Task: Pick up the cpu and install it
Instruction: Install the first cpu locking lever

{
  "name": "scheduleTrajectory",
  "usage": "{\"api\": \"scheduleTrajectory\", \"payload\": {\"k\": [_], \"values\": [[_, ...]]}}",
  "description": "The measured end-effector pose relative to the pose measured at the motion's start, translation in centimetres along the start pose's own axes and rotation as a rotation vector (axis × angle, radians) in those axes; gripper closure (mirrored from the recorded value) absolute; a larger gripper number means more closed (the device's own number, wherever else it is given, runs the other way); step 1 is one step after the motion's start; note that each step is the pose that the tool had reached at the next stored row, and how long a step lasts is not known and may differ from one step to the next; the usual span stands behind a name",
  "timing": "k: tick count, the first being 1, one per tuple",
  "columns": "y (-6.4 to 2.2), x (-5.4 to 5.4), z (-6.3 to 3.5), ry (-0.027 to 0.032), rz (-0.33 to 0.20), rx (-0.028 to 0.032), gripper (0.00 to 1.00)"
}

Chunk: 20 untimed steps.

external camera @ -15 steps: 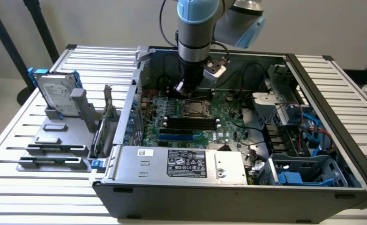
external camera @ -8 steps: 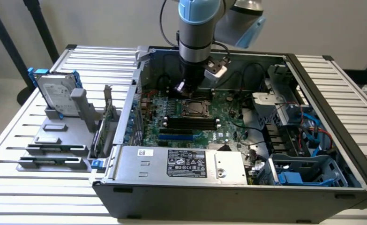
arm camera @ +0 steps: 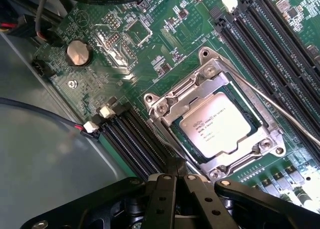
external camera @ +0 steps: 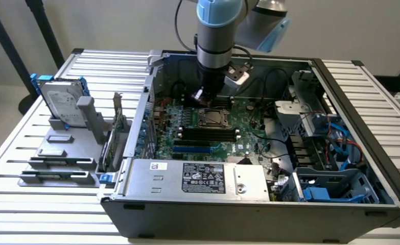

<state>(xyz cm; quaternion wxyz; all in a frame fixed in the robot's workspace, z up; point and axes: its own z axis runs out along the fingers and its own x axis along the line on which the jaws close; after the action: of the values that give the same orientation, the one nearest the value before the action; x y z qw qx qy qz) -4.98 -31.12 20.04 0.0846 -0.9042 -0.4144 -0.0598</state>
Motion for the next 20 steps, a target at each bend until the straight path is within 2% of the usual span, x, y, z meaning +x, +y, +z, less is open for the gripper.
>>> {"api": "scheduleTrajectory", "payload": {"k": [16, 20], "values": [[0.46, 0.28, 0.39, -0.0009, -0.004, 0.0008, 0.89], [0.45, 0.37, 0.23, 0.0015, -0.005, 0.0009, 0.89]]}}
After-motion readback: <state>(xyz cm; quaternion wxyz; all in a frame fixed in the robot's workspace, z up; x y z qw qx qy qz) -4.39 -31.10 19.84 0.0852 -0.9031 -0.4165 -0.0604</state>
